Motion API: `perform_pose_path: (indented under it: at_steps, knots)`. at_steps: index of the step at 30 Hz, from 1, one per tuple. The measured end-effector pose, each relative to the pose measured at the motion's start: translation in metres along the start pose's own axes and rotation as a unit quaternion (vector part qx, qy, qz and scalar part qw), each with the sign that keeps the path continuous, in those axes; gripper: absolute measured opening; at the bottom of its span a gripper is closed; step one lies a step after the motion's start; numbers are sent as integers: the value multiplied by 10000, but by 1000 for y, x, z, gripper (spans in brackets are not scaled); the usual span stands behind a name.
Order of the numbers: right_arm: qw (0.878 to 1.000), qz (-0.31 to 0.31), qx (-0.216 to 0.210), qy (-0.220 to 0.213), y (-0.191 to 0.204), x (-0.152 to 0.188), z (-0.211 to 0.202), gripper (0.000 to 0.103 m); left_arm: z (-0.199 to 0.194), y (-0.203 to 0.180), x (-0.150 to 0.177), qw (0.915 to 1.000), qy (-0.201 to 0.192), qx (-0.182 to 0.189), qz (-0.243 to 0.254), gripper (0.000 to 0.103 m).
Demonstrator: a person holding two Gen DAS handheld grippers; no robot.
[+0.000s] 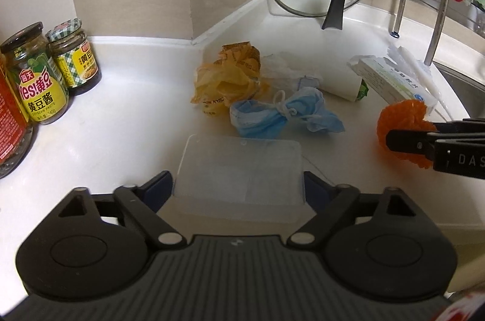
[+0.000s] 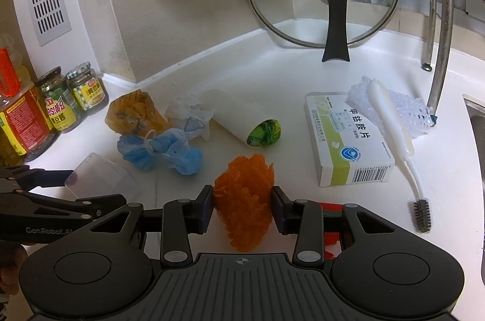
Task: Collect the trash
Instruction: 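Grasp the orange wrapper with the right gripper while the left gripper grasps the clear box, then carry the orange wrapper and clear box down over the trash bin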
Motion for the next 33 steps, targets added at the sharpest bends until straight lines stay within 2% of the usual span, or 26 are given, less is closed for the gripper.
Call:
perform_pose_path:
  at_steps: [10, 20, 25, 33]
  knots:
    - [9999, -38, -139, -81, 1, -2, -13, 40, -10, -5, -1, 9999, -70, -127, -17, 85]
    - [9983, -188, -517, -194, 0, 2, -55, 40, -61, -23, 2, 9984, -243, -366, -360, 85]
    - [9956, -340, -861, -113, -9, 9, -80, 40, -102, -50, 10, 9957, -365, -642, -567, 85]
    - [9845, -765, -1540, 349, -39, 32, -124, 40, -166, -113, 35, 9860, -295, -1086, -1233, 85]
Point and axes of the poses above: each gripper's, at about its wrist camera, not at the fingertips, and z roughly the way its jaws point, y to its left, x to its underside, the point moved 1 cm from there along z, roughly the way its jaws point, and after that the axes turned 15 degrees about z, right-handed, at the moved point
